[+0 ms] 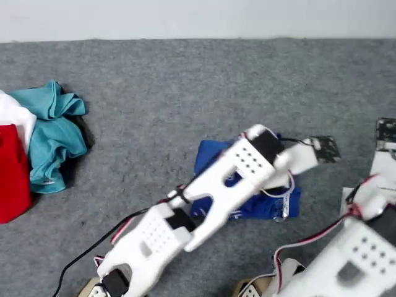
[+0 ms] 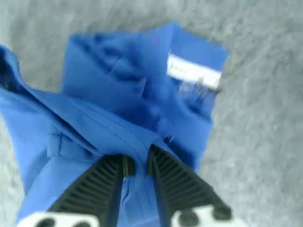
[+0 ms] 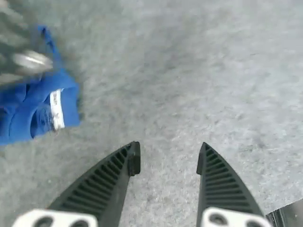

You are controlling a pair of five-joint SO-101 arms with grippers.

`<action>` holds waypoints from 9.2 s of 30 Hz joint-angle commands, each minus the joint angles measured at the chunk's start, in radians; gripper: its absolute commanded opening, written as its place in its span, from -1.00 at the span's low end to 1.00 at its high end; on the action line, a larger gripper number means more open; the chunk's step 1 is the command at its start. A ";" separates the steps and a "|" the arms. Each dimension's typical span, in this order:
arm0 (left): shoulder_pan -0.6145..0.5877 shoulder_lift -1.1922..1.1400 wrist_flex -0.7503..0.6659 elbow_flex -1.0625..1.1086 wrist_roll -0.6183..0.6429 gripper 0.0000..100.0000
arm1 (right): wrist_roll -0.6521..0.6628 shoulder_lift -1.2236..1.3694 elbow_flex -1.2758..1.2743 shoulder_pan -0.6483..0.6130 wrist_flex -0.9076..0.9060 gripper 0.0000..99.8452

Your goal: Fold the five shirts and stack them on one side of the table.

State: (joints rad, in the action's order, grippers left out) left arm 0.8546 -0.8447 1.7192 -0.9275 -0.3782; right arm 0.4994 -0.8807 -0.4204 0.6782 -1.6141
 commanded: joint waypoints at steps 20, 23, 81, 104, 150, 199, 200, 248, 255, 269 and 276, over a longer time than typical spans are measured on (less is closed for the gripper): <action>0.078 -0.160 0.026 -0.521 0.095 -0.57 | -0.046 -0.081 0.003 0.010 -0.004 -0.58; 0.054 -0.123 0.020 -0.524 0.112 -0.57 | -0.046 -0.079 0.002 0.008 0.001 -0.58; -0.381 0.189 0.034 -0.527 0.114 -0.57 | 0.057 0.825 -0.290 -0.625 0.780 -0.98; -0.381 0.187 0.034 -0.527 0.114 -0.57 | -0.132 0.829 0.048 -0.579 0.278 -0.39; -0.381 0.195 0.034 -0.527 0.115 -0.57 | -0.282 0.911 0.109 -0.361 0.766 -0.98; -1.722 0.402 0.035 -0.102 0.433 -0.57 | -0.462 0.713 0.463 -0.140 -0.159 -0.13; -1.745 0.402 0.035 -0.077 0.433 -0.57 | -0.460 0.711 0.454 -0.140 -0.159 -0.13; -1.023 0.799 0.025 0.318 0.282 -0.97 | -0.456 0.710 0.358 -0.266 -0.173 -0.13; -0.554 0.776 0.011 0.317 0.153 -0.97 | -0.454 0.710 0.356 -0.263 -0.174 -0.13; -1.249 0.890 0.037 0.375 0.152 -0.96 | -0.420 0.710 0.302 -0.150 -0.166 -0.13; -1.631 0.896 0.034 0.639 0.055 -0.51 | -0.420 0.714 0.302 -0.165 -0.165 -0.13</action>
State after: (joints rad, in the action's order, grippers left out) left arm -0.6567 0.0238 1.7346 -0.3629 -0.2386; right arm 0.0698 -0.1243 -0.1212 0.5232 -1.7522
